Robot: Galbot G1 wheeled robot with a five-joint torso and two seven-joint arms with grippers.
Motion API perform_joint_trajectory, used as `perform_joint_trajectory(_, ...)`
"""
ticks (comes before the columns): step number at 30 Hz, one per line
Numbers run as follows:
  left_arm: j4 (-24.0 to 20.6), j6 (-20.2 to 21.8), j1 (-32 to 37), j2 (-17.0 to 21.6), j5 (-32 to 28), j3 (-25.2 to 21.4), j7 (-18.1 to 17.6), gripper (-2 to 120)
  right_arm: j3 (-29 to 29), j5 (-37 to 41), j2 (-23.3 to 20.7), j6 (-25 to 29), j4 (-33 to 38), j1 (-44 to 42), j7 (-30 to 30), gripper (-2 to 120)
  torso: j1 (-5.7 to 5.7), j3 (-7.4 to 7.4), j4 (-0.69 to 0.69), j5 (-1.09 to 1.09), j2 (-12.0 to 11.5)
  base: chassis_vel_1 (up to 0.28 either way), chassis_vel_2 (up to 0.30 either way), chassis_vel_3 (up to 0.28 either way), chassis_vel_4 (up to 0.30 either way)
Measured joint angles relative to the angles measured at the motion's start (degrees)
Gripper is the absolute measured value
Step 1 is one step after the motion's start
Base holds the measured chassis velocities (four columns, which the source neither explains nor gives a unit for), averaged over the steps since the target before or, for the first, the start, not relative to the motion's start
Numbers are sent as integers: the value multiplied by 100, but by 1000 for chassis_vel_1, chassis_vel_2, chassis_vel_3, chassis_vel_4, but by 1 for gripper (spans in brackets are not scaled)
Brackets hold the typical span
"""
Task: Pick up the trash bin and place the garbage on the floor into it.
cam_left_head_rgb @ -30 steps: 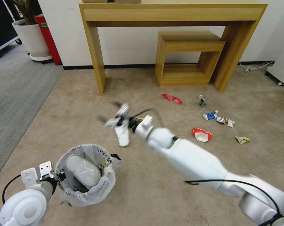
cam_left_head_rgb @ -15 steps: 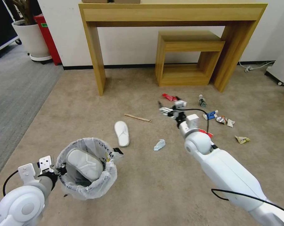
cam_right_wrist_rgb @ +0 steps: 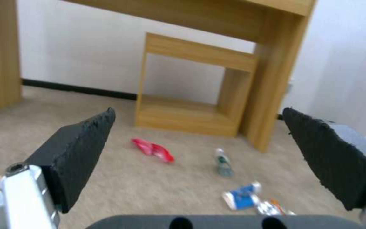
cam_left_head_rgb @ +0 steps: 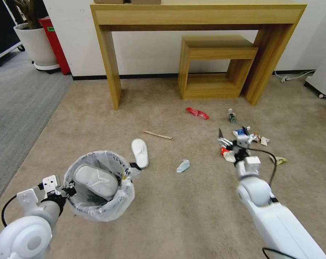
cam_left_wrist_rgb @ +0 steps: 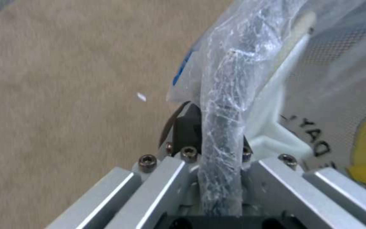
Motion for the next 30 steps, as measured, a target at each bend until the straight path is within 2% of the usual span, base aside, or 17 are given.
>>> perform_joint_trajectory(5, -121, 273, 137, -68, -64, 104, -183, 0, 440, -358, 339, 272, 195, -641, 10, 100, 0, 0, -1, -2, 0, 0, 0, 0, 0)
perform_joint_trajectory(12, -406, 379, 242, 392, -646, -173, -410, 0, 729, -607, 770, 615, 452, -1167, 34, 100, 0, 0, -1, -1, 0, 0, 0, 0, 0)
perform_joint_trajectory(16, -515, 391, 295, 480, -764, -262, -437, 0, 771, -710, 1018, 687, 558, -1326, 97, 100, 0, 1, -1, -2, 0, 0, 0, 0, 0)
perform_joint_trajectory(24, -726, 486, 487, 423, -889, -401, -536, 0, 753, -952, 1431, 810, 715, -1520, 191, 100, 0, 1, 0, -2, 0, 0, 0, 0, 0)
perform_joint_trajectory(30, -750, 531, 507, 384, -978, -448, -621, 0, 723, -1002, 1550, 929, 715, -1579, 137, 100, 0, 1, 0, -2, 0, 0, 0, 0, 0)
